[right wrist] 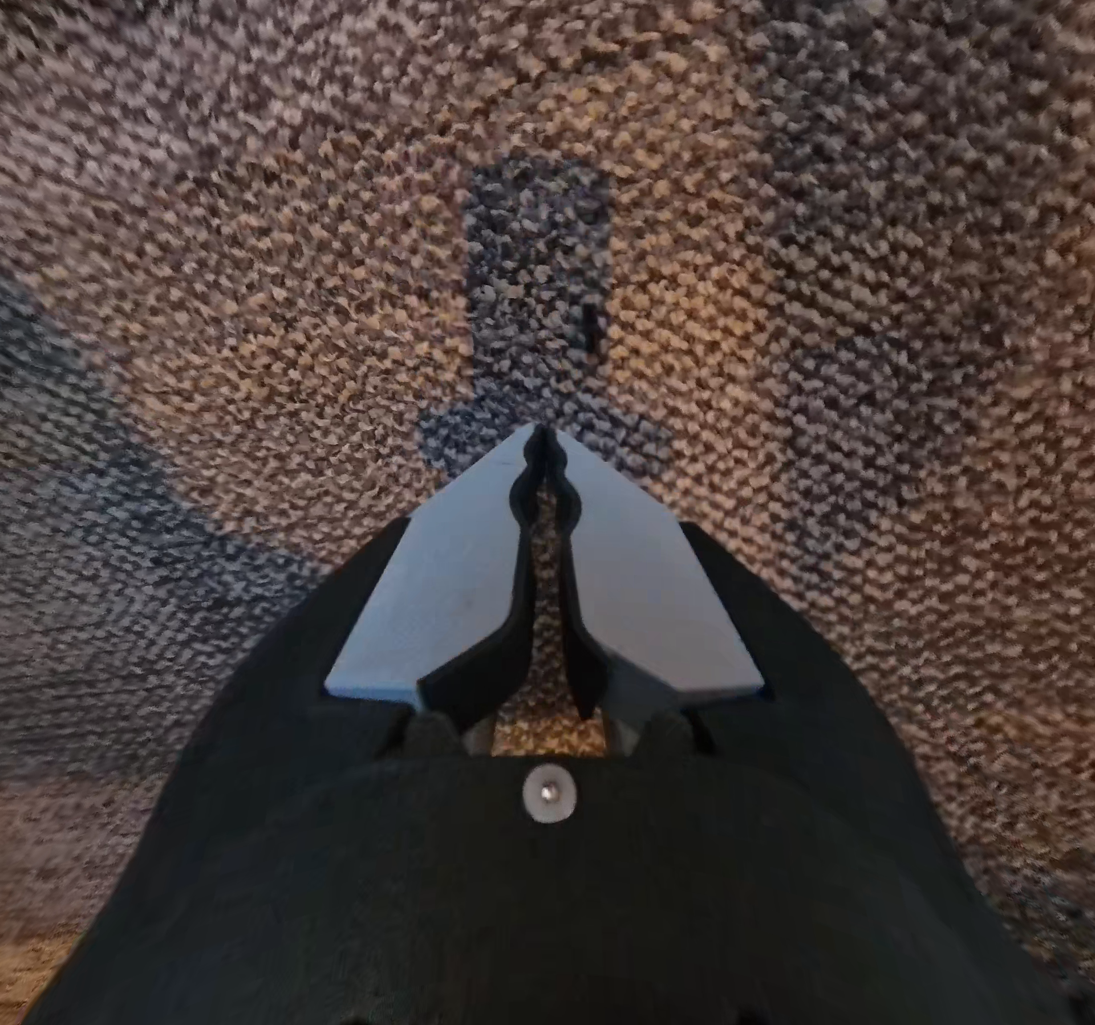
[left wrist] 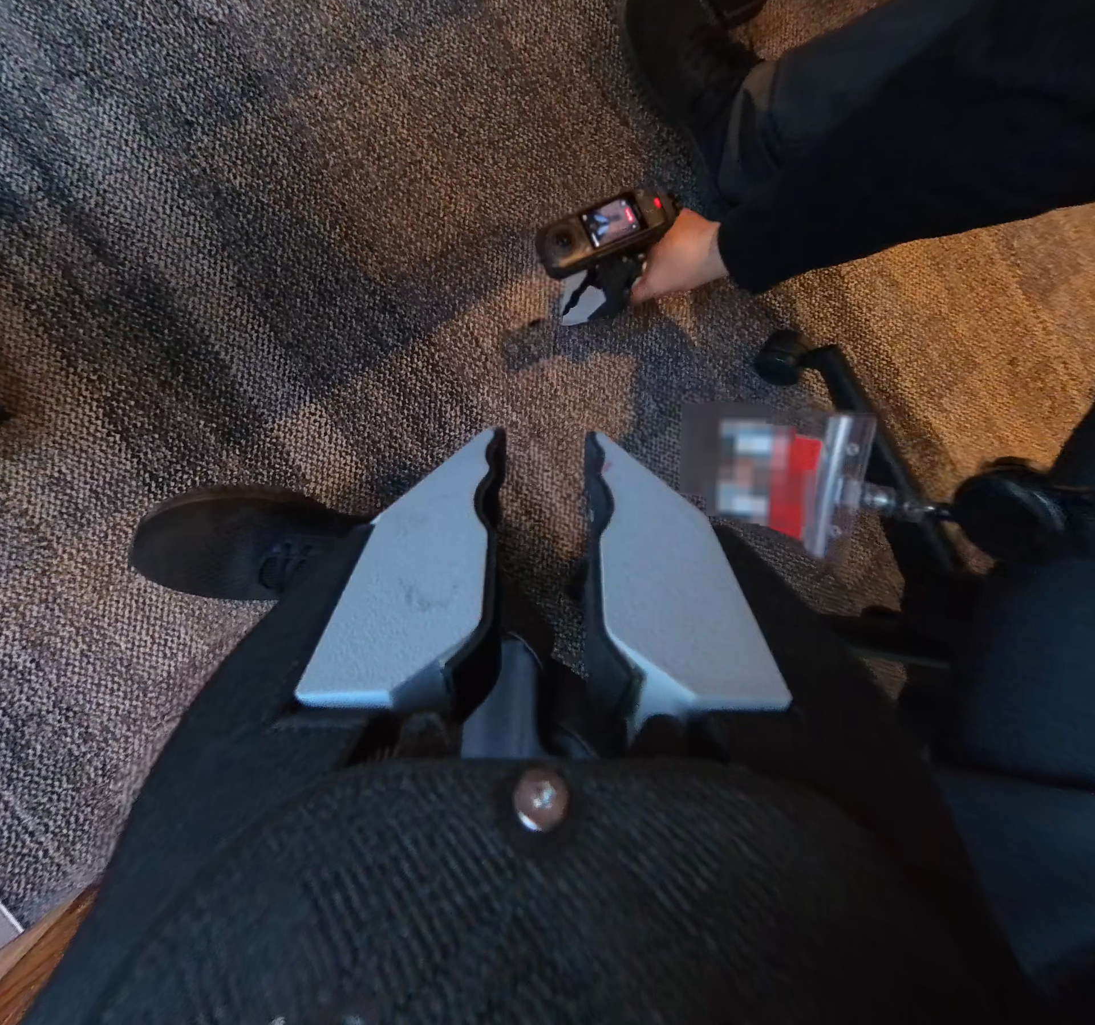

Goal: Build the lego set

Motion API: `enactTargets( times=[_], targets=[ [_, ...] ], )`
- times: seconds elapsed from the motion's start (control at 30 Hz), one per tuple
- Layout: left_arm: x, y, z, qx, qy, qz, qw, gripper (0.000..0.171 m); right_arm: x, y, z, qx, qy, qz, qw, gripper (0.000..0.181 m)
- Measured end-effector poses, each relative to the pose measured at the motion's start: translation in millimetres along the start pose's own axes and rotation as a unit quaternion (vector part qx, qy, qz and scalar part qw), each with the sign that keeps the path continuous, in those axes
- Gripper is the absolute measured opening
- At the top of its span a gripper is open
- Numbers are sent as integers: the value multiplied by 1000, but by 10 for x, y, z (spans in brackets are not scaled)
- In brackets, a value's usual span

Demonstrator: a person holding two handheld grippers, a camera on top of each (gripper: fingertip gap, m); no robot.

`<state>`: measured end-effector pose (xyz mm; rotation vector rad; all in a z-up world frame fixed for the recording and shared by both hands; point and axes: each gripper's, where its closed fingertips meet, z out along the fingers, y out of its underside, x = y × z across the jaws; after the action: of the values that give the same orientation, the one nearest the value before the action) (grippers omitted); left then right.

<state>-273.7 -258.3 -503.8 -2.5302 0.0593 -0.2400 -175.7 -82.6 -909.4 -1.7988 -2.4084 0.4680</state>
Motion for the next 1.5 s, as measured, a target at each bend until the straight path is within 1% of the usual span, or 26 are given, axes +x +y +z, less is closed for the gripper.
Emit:
enactTargets(
  times=[0.07, 0.27, 0.33, 0.4, 0.6, 0.7, 0.8, 0.9, 0.97, 1.03, 1.1, 1.13, 1.23, 1.33, 1.4, 1.5],
  targets=[
    [11, -35, 15, 3, 3, -1, 1000, 24, 33, 20, -70, 7, -2, 23, 1000, 0],
    [119, -192, 75, 13, 22, 2, 1000, 23, 67, 81, -223, 17, -1, 48, 999, 0],
    [139, -246, 110, 12, 25, 4, 1000, 23, 21, 74, -230, 16, -14, 54, 998, 13],
    [170, -326, 118, 21, 31, 4, 999, 23, 36, 25, -197, 19, -5, 44, 999, 14],
    [147, -192, 178, -3, 29, -1, 1000, 22, 128, -244, 77, 27, 33, -7, 999, 13],
    [103, -140, 194, -8, 31, -12, 999, 22, 160, -267, 231, 13, 42, -29, 999, 9],
    [71, -109, 219, -12, 36, -18, 999, 22, 195, -326, 256, 23, 39, -38, 998, 2],
    [52, -130, 234, -13, 43, -18, 999, 22, 178, -300, 242, 9, 22, -44, 999, 2],
    [29, -208, 227, 0, 42, -13, 999, 20, 150, -288, 174, -1, 2, -25, 1000, 2],
    [-30, -259, 231, -4, 37, -5, 999, 21, 144, -388, -50, 16, -22, 17, 999, 2],
    [-148, -350, 216, 1, 23, 8, 1000, 20, 149, -557, -429, 33, -46, 40, 998, 2],
    [-227, -405, 211, -1, 15, 13, 1000, 21, 157, -641, -662, 35, -53, 34, 997, 2],
    [-474, -706, 183, 14, -1, 37, 999, 21, 202, -904, -1448, 18, -42, -28, 999, 2],
    [-687, -1022, 176, 32, 0, 63, 998, 21, 95, -1284, -2354, 23, -31, -79, 996, 2],
    [-717, -1164, 175, 39, 23, 87, 995, 21, -84, -1515, -2935, 41, -18, -110, 993, 2],
    [-807, -1258, 123, 25, 6, 156, 987, 15, -482, -1862, -3746, 97, 0, -160, 982, 3]
  ],
)
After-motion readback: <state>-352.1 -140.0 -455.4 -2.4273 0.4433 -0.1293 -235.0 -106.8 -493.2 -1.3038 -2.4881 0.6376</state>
